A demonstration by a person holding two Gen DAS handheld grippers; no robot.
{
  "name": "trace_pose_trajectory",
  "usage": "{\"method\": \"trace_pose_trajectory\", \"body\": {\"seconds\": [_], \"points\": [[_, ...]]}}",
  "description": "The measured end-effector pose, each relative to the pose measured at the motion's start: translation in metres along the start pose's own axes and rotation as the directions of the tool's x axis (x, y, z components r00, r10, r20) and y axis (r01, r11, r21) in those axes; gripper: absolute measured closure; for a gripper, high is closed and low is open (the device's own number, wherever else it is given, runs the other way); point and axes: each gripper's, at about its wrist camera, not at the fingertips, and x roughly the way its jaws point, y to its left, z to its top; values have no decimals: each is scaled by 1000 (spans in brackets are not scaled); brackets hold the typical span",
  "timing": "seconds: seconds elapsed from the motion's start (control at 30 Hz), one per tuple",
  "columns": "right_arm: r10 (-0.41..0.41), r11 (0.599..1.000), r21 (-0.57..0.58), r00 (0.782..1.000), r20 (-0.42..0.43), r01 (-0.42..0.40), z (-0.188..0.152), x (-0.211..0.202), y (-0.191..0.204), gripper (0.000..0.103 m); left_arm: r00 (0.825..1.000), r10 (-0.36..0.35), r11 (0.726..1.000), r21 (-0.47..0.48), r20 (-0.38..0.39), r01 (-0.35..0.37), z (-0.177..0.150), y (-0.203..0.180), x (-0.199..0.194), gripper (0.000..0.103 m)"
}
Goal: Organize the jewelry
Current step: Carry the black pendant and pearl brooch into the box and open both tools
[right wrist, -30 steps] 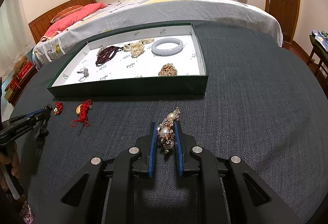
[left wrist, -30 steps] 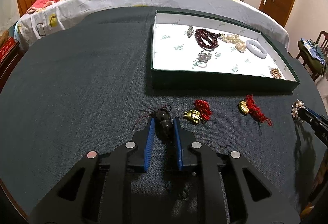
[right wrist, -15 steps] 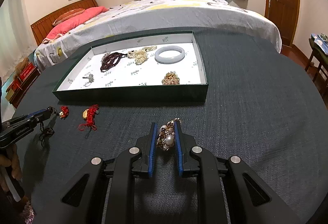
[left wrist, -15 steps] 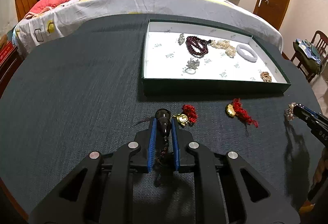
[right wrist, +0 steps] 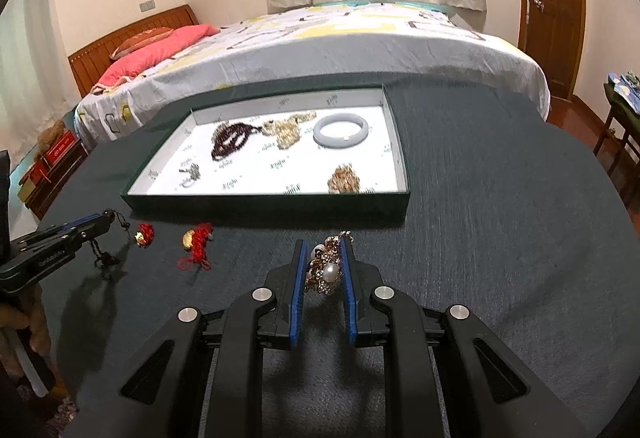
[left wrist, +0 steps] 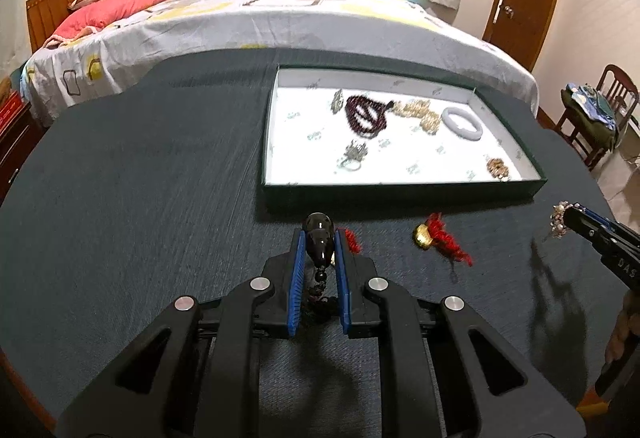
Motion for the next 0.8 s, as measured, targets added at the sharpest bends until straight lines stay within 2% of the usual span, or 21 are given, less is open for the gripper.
{"method": "trace_pose_trajectory", "body": {"seconds": [0.4,0.8], "points": [[61,998,-23,994,94,-59,43,-7,16,86,994,-79,997,33,74,77,39,-27,-8,88],[100,994,-57,981,165,-91,86,14,33,86,982,-134,989,85,132,124,90,-61,20,88]]}}
